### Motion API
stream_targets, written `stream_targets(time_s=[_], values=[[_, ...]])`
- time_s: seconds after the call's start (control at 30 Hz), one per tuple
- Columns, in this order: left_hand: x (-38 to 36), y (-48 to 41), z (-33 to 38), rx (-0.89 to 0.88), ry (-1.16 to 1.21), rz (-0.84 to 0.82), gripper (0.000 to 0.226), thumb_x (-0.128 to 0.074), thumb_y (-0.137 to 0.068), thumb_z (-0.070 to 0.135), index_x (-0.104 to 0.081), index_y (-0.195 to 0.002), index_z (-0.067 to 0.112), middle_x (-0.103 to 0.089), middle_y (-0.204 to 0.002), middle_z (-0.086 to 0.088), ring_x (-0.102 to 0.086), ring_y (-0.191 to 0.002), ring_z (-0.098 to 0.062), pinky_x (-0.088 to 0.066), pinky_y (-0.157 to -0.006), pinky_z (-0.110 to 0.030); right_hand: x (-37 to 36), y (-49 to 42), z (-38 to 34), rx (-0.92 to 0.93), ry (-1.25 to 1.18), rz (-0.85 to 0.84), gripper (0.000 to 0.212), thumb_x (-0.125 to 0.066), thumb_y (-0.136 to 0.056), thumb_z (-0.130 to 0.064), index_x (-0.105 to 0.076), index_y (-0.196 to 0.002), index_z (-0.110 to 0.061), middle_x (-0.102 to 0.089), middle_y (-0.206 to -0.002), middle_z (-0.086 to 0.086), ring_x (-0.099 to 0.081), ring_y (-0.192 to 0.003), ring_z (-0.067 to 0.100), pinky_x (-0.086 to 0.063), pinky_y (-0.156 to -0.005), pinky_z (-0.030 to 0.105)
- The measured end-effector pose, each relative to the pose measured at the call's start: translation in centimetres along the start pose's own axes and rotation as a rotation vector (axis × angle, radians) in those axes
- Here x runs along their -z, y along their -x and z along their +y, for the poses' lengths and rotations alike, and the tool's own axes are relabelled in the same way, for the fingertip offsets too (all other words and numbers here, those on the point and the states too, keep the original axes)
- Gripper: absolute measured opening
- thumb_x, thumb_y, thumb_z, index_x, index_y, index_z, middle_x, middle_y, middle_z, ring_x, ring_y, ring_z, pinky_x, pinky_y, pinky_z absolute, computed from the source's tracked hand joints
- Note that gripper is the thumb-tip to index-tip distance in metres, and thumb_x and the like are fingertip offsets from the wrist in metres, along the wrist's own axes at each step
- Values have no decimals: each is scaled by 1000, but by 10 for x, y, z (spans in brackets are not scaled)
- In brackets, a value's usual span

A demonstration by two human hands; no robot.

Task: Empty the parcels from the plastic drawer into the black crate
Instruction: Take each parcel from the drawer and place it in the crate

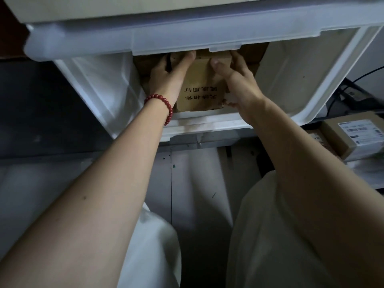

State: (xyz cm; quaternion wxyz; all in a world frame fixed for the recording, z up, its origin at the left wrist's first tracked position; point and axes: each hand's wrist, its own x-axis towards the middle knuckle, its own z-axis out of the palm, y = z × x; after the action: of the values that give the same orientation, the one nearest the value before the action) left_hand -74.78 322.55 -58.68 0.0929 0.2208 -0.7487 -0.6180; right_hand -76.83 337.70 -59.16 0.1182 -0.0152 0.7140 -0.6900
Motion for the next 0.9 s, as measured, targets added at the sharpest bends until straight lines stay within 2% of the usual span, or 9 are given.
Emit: stream_targets(time_s=[0.13, 0.2, 0.3, 0.4, 0.5, 0.63, 0.7, 0.8, 0.9], values=[[4, 9, 4, -21, 4, 16, 33, -70, -73, 59, -60, -92, 34, -65, -101, 15, -60, -94, -5, -51, -91, -39, -1, 14, -4, -2, -24, 0, 60, -62, -91, -39, -34, -144, -33, -56, -110, -25, -60, -81, -15, -50, -55, 17], [6, 16, 4, -46, 22, 1, 28, -70, -76, 56, -60, -92, 35, -65, -98, 17, -60, -91, -3, -51, -90, -37, 0, 22, -4, 7, -27, 1, 62, -62, -92, -36, -32, -146, -32, -56, -113, -22, -60, -85, -12, -52, -61, 18], [8, 31, 3, -90, 55, -20, 33, -70, -79, 50, -61, -105, 32, -68, -104, 10, -64, -98, -10, -51, -94, -37, 1, 37, -5, 22, -11, -10, 64, -61, -92, -36, -29, -147, -32, -53, -116, -20, -57, -94, -6, -50, -67, 22], [13, 51, 0, -106, 82, -17, 38, -70, -82, 46, -56, -116, 35, -64, -103, 15, -60, -99, -4, -49, -97, -33, 2, 58, -9, 19, -4, -14, 65, -60, -92, -34, -26, -148, -32, -49, -129, -13, -52, -99, -5, -48, -73, 24], [21, 75, -3, -88, 40, -61, 60, -70, -80, 50, -44, -132, 35, -56, -125, 4, -54, -113, -13, -46, -99, -36, 1, 81, -12, -5, -32, -6, 64, -62, -90, -29, -28, -144, -29, -50, -130, -10, -55, -103, 2, -46, -70, 24], [32, 103, -2, -119, 15, -108, 59, -72, -77, 47, -34, -121, 40, -46, -121, 7, -50, -100, -1, -46, -79, -25, 1, 112, -14, -35, -46, -4, 60, -67, -86, -27, -32, -135, -23, -52, -125, -8, -58, -107, 9, -50, -69, 29], [37, 112, -3, -124, 28, -116, 58, -73, -77, 47, -34, -120, 41, -48, -120, 9, -50, -102, -1, -45, -80, -25, 2, 122, -16, -58, -33, 10, 56, -68, -85, -32, -35, -130, -24, -53, -123, -7, -58, -107, 10, -52, -72, 33], [43, 124, -4, -107, 39, -111, 54, -70, -81, 46, -36, -123, 43, -51, -114, 19, -47, -96, 9, -40, -73, -20, 0, 134, -21, -113, 20, 30, 57, -71, -84, -36, -35, -126, -21, -53, -118, -6, -56, -102, 10, -52, -86, 43], [44, 136, -1, -83, 51, -83, 51, -60, -88, 46, -36, -132, 38, -43, -102, 31, -41, -88, 12, -35, -67, -20, -4, 145, -25, -126, 48, 45, 62, -70, -84, -34, -33, -132, -20, -52, -121, -4, -54, -101, 10, -51, -89, 44]])
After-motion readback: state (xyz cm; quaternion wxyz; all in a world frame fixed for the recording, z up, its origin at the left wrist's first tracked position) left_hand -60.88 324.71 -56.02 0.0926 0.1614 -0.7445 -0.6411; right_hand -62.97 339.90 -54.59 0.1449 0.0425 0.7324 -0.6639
